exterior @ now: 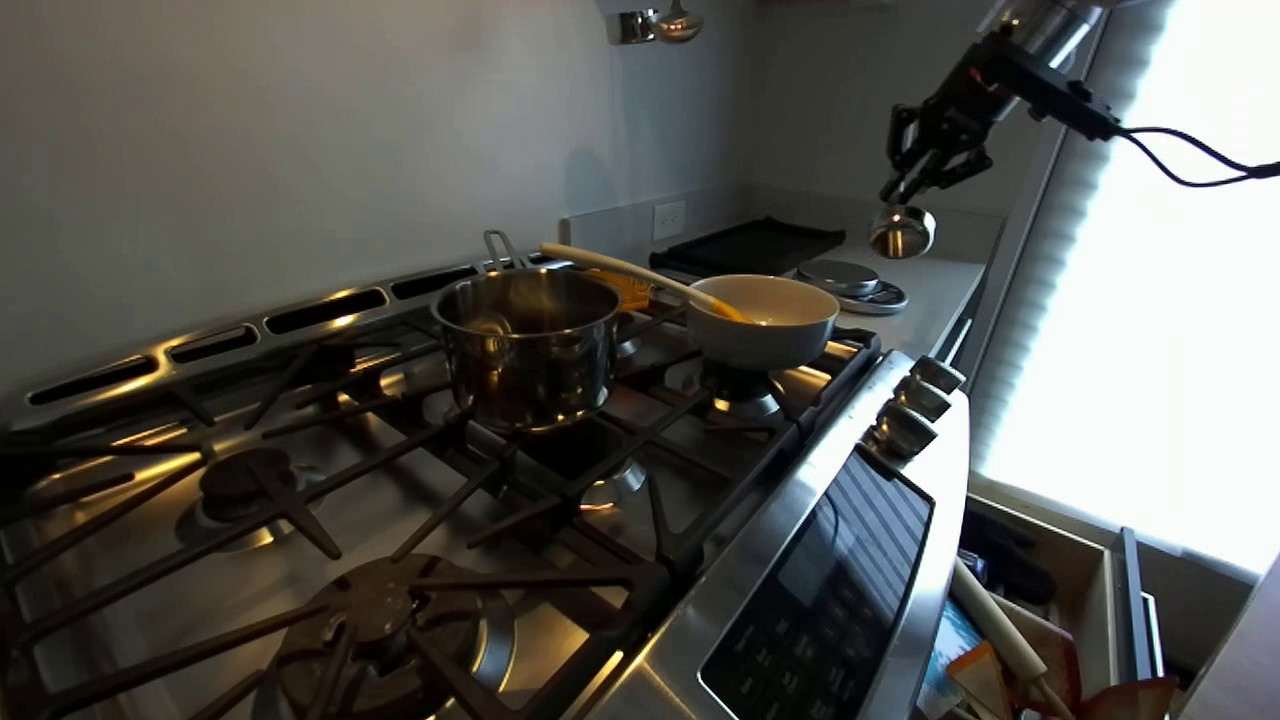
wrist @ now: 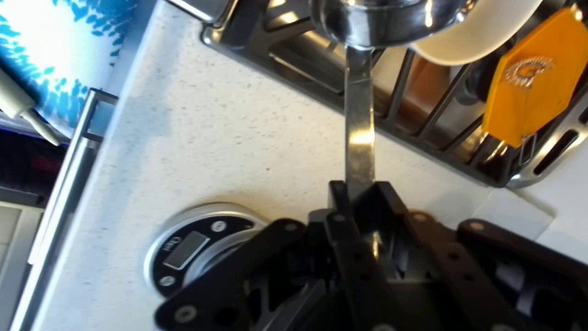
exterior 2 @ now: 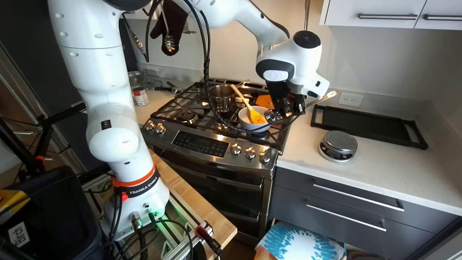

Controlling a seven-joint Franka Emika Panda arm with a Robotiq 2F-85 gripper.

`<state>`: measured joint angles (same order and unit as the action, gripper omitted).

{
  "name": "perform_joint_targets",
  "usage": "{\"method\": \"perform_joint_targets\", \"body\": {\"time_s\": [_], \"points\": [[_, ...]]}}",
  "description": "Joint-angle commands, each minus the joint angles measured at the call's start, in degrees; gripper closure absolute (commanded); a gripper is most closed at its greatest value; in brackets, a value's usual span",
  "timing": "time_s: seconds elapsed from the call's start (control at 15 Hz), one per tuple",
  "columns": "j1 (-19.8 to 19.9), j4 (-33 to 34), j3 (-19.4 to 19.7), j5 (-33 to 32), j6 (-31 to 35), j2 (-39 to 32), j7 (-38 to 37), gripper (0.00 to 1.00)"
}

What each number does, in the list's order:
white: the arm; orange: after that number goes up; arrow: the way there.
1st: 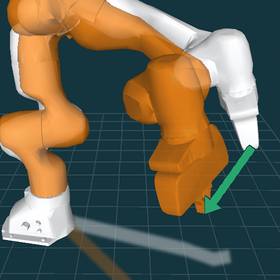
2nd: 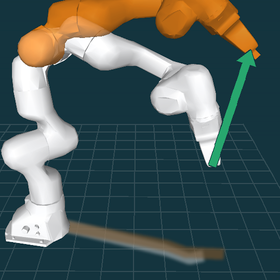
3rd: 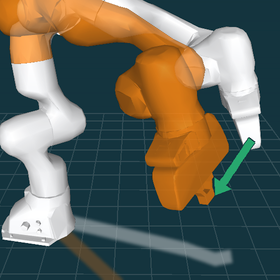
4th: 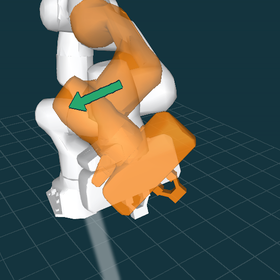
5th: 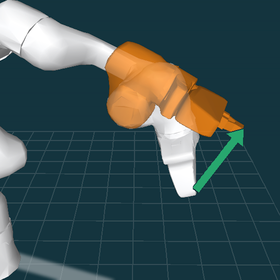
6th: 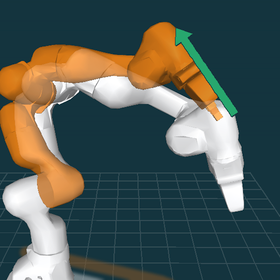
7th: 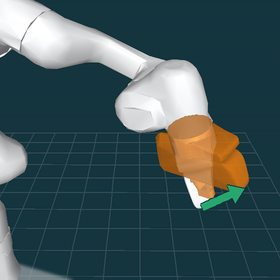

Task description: Remove the serving spoon from the pot

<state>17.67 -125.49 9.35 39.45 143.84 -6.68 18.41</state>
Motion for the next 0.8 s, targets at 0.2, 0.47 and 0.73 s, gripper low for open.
{"method": "perform_joint_targets", "body": {"time_s": [0.2, 0.47, 0.73], "points": [[2.5, -0.4, 3.7, 5.9, -1.6, -0.2, 3.4, 0.81], [2.9, 4.4, 4.2, 7.3, -0.9, -5.5, -0.9, 0.95], [4.5, 15.0, 5.3, 5.9, -1.8, -15.9, -8.5, 0.95]]}}
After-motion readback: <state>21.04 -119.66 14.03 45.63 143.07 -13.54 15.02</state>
